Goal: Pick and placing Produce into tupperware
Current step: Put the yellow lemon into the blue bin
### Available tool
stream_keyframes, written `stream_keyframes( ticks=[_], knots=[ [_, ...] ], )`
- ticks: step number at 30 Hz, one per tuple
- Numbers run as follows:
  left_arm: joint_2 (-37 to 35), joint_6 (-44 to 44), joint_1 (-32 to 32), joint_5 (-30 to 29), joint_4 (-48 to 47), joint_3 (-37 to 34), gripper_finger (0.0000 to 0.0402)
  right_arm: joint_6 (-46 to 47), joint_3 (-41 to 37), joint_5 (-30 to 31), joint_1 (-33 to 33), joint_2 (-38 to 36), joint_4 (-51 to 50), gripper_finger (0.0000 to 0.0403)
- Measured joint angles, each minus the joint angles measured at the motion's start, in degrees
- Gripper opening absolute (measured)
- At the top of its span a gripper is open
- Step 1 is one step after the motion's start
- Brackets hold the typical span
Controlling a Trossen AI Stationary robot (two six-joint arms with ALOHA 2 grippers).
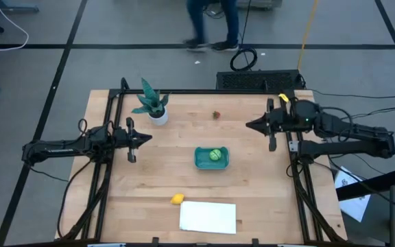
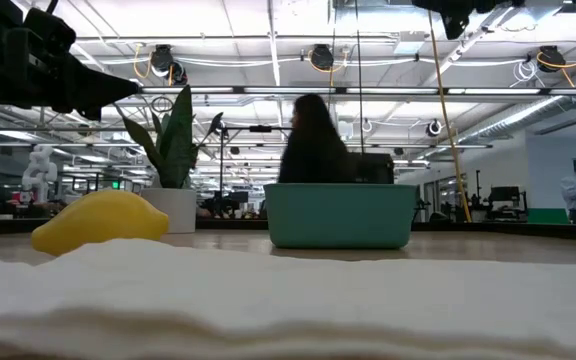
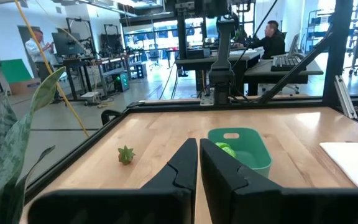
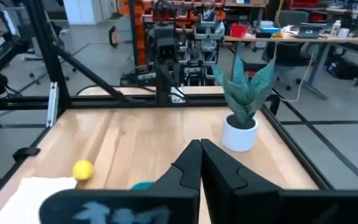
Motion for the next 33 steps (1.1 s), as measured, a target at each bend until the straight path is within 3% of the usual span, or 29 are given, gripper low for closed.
stream_keyframes(
  ticks=[9,17,23,33],
  knots=[
    [0.0,-1.0,0.0,0.0,-0.2,0.0,0.0026,1.0,-10.4,0.3,0.0,-7.6,11.5,0.0],
    [0.0,-1.0,0.0,0.0,-0.8,0.0,0.0026,1.0,-19.2,4.9,0.0,-15.1,14.4,0.0],
    [0.0,-0.9,0.0,0.0,-0.8,0.0,0.0026,-0.3,-22.9,5.0,0.0,-16.9,16.7,0.0],
    [0.0,-1.0,0.0,0.0,-1.3,0.0,0.0026,-1.2,-31.4,5.0,0.0,-17.1,28.9,0.0]
  ],
)
